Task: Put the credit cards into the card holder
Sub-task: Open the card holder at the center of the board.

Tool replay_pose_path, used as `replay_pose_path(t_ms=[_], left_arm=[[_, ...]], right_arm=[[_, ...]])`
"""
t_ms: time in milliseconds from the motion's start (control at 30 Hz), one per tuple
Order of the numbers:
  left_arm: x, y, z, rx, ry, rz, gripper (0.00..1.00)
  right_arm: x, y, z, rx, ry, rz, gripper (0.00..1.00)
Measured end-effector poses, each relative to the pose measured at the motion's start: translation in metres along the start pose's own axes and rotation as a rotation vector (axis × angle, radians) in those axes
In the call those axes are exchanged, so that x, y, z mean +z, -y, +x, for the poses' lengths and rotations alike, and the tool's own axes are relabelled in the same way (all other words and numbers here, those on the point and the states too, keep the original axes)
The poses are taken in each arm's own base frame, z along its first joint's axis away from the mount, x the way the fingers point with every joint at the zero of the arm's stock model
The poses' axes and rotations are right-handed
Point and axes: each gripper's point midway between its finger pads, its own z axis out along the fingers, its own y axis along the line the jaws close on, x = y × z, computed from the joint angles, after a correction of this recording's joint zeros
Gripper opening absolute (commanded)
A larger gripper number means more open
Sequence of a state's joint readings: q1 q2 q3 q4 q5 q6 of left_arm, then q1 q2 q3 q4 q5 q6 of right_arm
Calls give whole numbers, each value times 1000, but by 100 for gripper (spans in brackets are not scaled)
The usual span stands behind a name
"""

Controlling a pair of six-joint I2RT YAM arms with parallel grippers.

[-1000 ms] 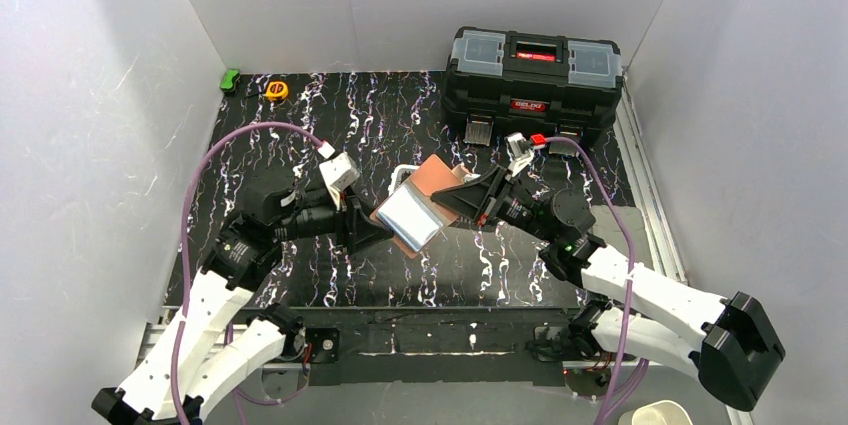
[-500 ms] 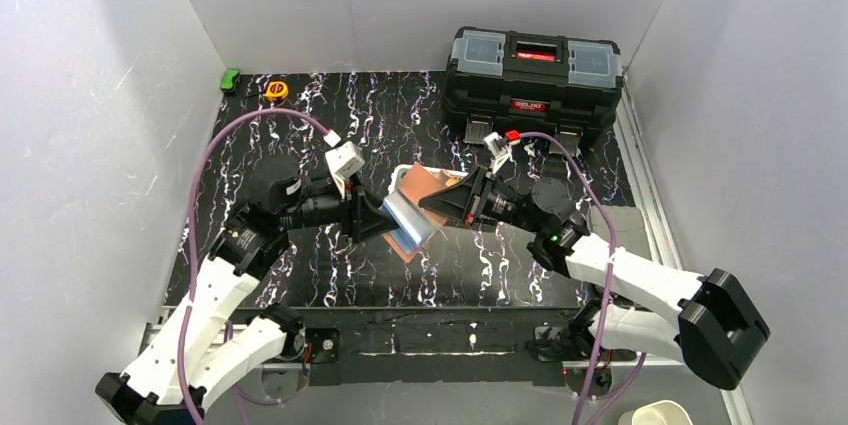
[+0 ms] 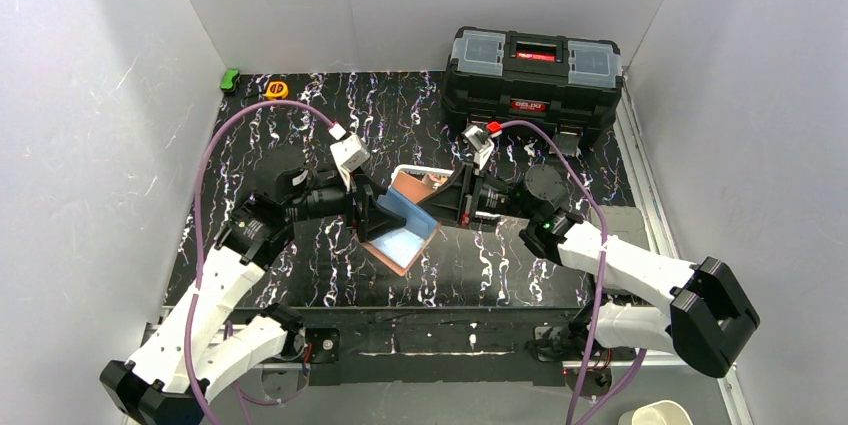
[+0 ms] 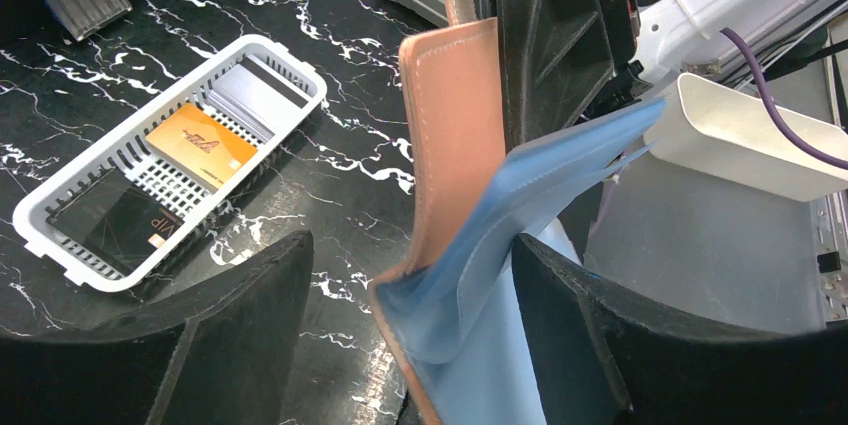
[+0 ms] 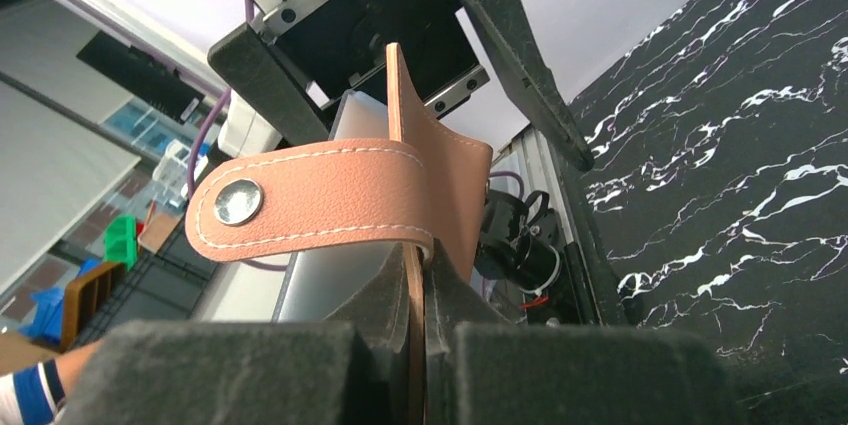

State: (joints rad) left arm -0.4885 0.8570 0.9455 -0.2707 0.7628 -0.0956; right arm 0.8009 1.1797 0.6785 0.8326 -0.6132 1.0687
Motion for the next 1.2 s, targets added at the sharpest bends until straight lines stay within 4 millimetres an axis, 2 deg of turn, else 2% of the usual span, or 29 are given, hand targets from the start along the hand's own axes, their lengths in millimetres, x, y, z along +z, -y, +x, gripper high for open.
replay_pose_path(t_ms=[133, 233, 300, 367, 400, 433, 467, 633, 767, 867, 900, 933, 1067, 1200], left_arm=[[-1, -1, 2, 12, -5, -8, 70], [-2, 0, 4, 13, -12, -4, 59], [-2, 3, 4, 8, -13, 11, 43], [-2, 7, 4, -2, -13, 34, 17], [-2, 10, 4, -3, -14, 50, 0], [-3, 12, 5, -8, -18, 60, 0], [-3, 15, 6, -21, -21, 73, 0], [-5, 21, 4, -27, -15, 108, 0], [-7, 25, 8, -39, -30, 119, 0], [-14, 30, 15, -38, -49, 118, 0], [-16, 31, 19, -46, -62, 114, 0], [-17, 31, 21, -54, -71, 112, 0], [-17, 26, 26, -74, -111, 89, 0], [-16, 24, 28, -78, -133, 84, 0]], right_arm=[[-1, -3, 8, -19, -54, -17, 2], [-2, -5, 11, -36, -84, -26, 5], [-2, -6, 12, -42, -97, -29, 10], [-1, -8, 12, -50, -102, -34, 17], [-1, -9, 11, -55, -104, -37, 25], [-2, -11, 12, -56, -113, -47, 35], [-2, -13, 11, -61, -115, -52, 50], [3, -19, 6, -61, -129, -71, 68], [3, -16, 4, -43, -131, -58, 78], [-5, -10, 2, -43, -155, -43, 85], [-10, -13, 4, -69, -195, -28, 88], [-13, -25, 2, -133, -226, -40, 92], [-21, -62, -1, -299, -278, -97, 94], [-17, -59, 20, -348, -382, -68, 96]])
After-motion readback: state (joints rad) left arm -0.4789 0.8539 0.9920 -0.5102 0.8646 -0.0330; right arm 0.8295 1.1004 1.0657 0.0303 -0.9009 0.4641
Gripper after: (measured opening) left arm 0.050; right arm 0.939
